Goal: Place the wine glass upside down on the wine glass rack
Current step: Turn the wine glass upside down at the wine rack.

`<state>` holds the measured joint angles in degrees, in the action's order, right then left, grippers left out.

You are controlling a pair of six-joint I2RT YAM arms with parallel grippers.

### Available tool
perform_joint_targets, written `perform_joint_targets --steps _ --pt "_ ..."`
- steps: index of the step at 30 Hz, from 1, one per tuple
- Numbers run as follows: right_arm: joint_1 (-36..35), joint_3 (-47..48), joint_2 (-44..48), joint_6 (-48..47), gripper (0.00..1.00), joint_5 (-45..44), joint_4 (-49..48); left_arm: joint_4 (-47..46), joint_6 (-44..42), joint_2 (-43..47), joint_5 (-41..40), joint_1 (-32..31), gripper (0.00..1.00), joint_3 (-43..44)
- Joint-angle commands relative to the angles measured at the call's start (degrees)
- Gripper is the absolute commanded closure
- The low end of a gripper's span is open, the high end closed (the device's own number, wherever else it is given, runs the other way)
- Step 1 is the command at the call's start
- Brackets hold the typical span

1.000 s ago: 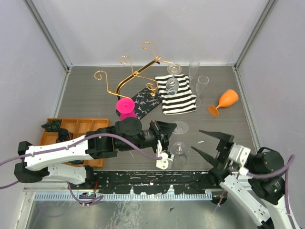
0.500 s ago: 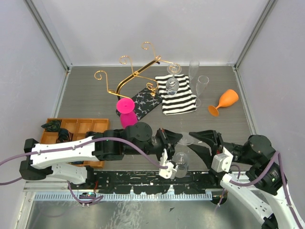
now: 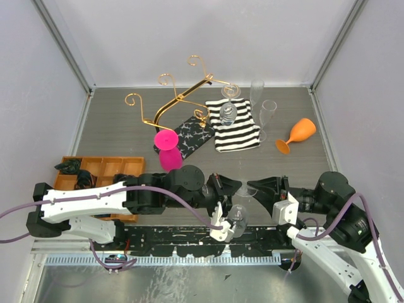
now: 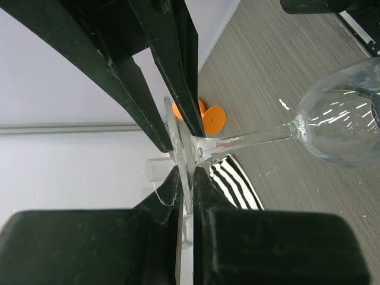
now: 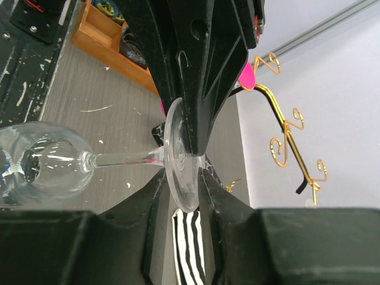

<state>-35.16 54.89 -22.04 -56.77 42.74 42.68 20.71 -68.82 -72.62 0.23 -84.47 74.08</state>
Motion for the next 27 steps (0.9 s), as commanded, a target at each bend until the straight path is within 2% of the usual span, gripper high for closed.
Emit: perform_joint_targets --steps 1,6,7,9,10,13,15,21,27 --pt "-0.1 2.2 -2.1 -0.8 0.72 0.2 0.4 -1.4 -0.5 0.3 0.0 -0.7 1.0 3.0" --pt "-0.2 1.8 -2.1 -0.9 0.82 0.9 0.6 -1.7 -0.5 0.5 -0.4 -0.8 1.0 2.7" --pt "-0.1 1.9 -2.1 -0.8 0.77 0.9 0.6 -1.8 -0.6 0.5 -0.5 -0.8 1.0 2.7" --pt "-0.1 1.7 -1.7 -0.3 0.56 0.6 -0.2 -2.0 -0.8 0.4 -1.3 -0.8 1.0 2.5" --pt "-0.1 1.6 -1.3 0.5 0.49 0.2 -0.9 -2.0 -1.0 0.4 -1.9 -0.8 1.0 2.4" --pt "-0.2 0.9 0.6 4.2 0.41 -1.3 -3.5 -2.5 -2.0 0.5 -4.7 -0.9 1.0 1.9" --pt "-0.1 0.5 2.0 10.3 0.39 -3.6 -6.6 -2.9 -2.7 1.0 -6.4 -0.9 1.0 1.4" --pt "-0.1 -2.9 7.6 36.9 0.39 -14.4 -17.6 -5.2 -4.8 3.0 -11.7 -0.9 1.0 0.0" --pt "-0.1 -4.1 9.3 58.9 0.47 -23.5 -20.7 -7.9 -8.9 3.1 -18.8 -0.9 1.0 -0.5"
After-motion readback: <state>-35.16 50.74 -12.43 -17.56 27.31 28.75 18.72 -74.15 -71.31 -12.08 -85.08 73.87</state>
